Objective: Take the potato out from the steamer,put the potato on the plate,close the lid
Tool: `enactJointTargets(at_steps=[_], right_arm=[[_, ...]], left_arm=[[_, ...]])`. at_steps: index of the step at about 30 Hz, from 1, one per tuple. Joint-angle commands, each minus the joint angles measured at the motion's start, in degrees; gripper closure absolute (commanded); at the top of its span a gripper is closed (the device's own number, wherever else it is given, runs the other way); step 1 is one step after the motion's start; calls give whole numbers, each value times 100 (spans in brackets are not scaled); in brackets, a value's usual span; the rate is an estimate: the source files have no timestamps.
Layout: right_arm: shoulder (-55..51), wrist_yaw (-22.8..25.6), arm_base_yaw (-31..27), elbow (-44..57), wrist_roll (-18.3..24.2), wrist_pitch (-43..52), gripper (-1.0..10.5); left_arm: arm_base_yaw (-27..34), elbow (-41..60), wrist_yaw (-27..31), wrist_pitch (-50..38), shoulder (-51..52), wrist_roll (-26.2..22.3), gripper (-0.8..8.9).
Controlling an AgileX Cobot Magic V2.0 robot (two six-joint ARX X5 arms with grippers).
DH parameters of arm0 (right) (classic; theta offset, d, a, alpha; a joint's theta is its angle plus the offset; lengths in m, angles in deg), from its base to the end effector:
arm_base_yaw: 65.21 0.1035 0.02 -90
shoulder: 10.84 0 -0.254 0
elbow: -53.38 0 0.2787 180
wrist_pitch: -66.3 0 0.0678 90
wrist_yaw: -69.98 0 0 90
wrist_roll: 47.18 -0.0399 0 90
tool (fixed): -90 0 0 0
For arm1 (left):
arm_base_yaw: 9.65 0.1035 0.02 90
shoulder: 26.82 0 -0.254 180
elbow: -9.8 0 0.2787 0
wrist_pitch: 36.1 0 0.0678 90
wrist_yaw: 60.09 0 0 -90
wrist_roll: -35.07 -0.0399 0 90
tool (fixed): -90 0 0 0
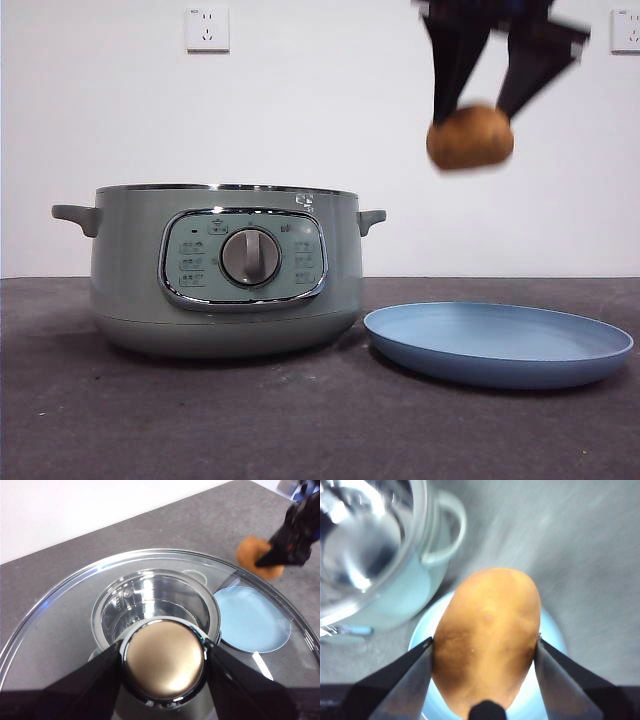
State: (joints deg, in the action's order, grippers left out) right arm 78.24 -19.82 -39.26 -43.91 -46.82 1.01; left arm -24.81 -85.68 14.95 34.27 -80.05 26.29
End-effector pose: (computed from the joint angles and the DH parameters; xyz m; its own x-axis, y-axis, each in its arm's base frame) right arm 0.3150 0.1532 0.3069 0.4902 0.2347 -0.8394 -0.4406 0.8977 -0.0063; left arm 0.1595 -0.0539 0.4442 0.7549 -0.4720 -0.4553 0.5363 0.8439 0.0144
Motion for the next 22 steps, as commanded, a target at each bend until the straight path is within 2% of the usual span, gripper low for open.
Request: enactJointTargets(at_steps=[1,13,22], right_arm=[[48,-149,-37,754,-101,492,961],[48,-179,-42,2887,-243,2557,961],[50,-177,-98,3204,-243,2881,959]], left_arm=[[11,-94,-44,-267,61,-46,822],[11,-94,-46,-302,61,-46,822],[11,-94,-50,-350,-42,-46,822]])
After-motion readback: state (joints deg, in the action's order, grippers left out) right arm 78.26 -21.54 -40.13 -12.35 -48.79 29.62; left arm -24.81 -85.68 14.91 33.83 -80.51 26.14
